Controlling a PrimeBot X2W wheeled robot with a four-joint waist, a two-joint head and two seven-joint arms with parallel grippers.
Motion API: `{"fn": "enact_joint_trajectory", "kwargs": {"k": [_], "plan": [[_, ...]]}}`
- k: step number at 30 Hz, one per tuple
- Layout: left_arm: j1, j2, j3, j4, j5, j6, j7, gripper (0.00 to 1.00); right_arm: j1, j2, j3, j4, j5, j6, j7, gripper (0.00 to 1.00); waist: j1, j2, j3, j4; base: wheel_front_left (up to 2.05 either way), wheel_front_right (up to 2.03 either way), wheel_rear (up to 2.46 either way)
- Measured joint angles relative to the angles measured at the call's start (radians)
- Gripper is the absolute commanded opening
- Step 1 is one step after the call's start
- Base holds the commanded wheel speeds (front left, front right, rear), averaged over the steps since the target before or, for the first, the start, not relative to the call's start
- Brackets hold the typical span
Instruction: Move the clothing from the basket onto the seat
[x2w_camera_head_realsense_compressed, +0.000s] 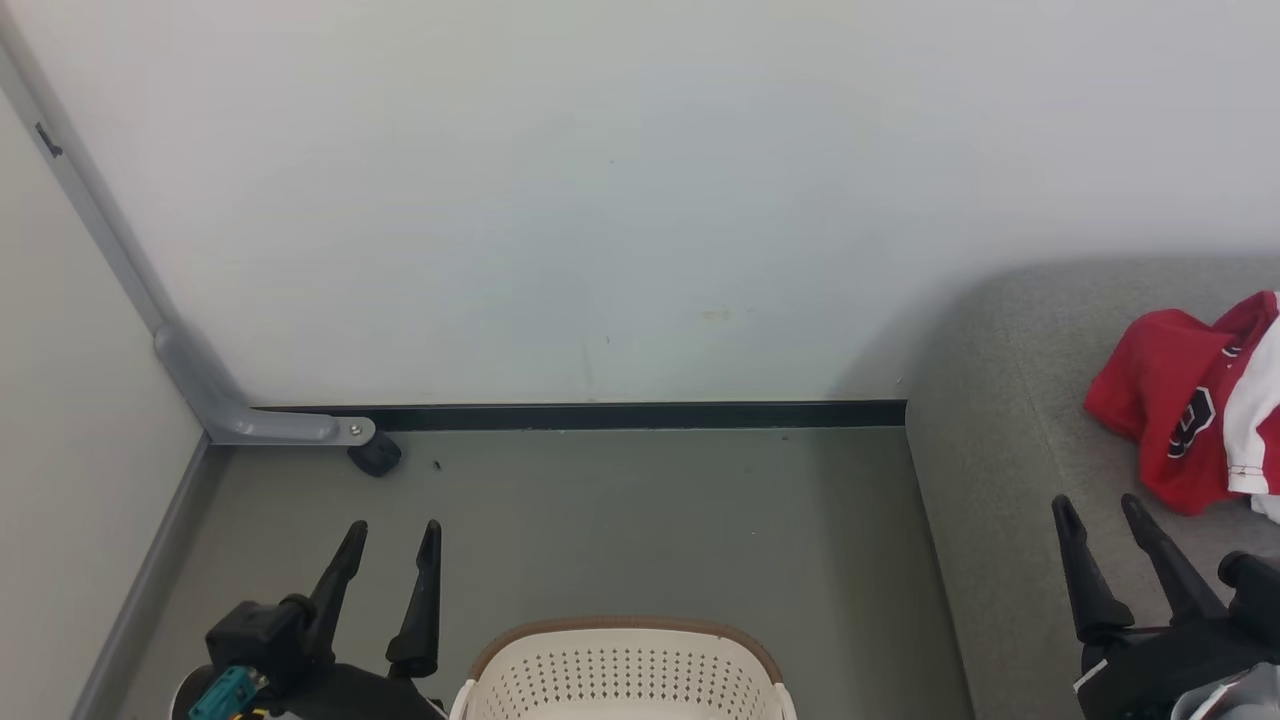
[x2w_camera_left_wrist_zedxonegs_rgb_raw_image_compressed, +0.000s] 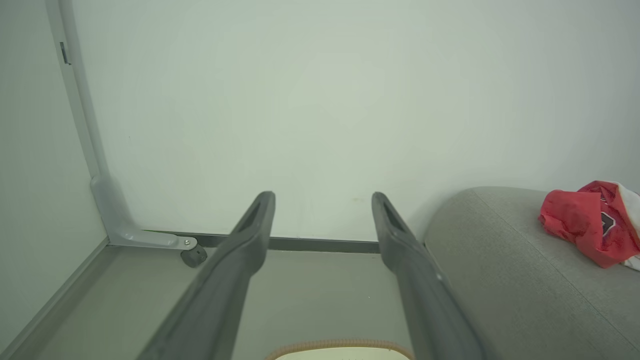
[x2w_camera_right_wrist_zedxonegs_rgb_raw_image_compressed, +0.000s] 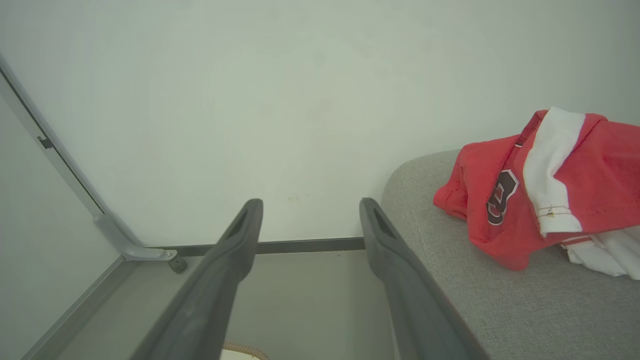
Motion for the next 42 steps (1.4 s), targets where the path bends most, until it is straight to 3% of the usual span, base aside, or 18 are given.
{"fn": "enact_joint_trajectory", "kwargs": {"k": [18,42], "plan": [[0.042,-0.048,0.070,-0.007,0.057,0.025,0.000,1.00,0.061,0.056,-0.053,-0.066,-0.158,-0.025,0.000,1.00,0.0002,0.0000,0.017,0.017,0.00,0.00,0.00],[0.057,-0.077,0.090,0.005,0.130,0.016,0.000,1.00,0.078,0.110,-0.122,-0.078,-0.240,-0.019,0.000,1.00,0.0002,0.0000,0.032,0.010,0.00,0.00,0.00]]}}
